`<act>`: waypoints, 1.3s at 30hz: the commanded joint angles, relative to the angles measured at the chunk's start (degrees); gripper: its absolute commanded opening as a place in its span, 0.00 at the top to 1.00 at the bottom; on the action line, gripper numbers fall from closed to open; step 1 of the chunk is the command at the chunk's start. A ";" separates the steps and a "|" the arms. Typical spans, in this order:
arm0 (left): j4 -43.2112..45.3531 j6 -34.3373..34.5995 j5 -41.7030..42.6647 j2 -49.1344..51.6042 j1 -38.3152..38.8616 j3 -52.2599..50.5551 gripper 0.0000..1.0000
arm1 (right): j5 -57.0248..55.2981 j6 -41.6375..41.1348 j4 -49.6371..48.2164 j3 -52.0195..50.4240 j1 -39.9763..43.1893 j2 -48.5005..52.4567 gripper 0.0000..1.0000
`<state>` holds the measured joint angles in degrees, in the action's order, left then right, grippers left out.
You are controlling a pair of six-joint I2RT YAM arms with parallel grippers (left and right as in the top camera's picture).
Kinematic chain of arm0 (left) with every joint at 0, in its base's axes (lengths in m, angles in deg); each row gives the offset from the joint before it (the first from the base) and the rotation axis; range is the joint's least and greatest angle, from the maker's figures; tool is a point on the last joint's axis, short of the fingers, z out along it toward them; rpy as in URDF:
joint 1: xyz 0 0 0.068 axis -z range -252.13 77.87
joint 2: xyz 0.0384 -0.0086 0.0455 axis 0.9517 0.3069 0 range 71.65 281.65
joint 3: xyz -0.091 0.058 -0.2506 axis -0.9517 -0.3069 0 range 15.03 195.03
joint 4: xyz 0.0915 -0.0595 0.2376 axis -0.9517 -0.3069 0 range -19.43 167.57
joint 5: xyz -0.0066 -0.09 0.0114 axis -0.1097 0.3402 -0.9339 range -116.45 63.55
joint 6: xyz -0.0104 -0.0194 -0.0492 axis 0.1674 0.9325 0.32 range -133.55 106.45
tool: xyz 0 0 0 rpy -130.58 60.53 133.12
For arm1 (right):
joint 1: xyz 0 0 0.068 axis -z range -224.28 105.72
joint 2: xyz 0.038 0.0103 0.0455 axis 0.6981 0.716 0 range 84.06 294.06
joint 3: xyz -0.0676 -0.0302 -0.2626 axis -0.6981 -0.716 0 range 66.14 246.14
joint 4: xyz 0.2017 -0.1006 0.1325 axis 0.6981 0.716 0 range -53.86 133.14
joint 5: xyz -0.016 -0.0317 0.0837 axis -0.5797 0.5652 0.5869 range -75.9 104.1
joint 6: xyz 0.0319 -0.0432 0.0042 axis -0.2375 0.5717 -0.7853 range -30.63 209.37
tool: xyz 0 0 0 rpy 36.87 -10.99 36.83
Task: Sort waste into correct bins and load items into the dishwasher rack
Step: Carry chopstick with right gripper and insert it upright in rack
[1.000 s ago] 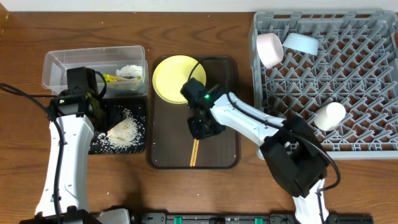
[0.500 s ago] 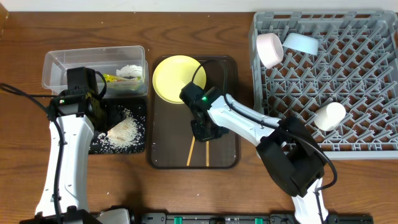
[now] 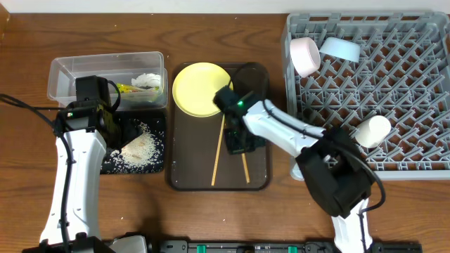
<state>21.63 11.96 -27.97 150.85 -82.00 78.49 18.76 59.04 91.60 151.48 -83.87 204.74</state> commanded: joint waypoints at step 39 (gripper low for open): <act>-0.37 0.11 -0.46 -0.09 -0.20 0.42 0.22 | -6.21 19.17 0.87 -1.51 22.93 -24.83 0.66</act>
<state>21.49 11.96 -27.97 150.85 -82.00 78.49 11.07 75.74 93.39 145.88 -61.33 183.87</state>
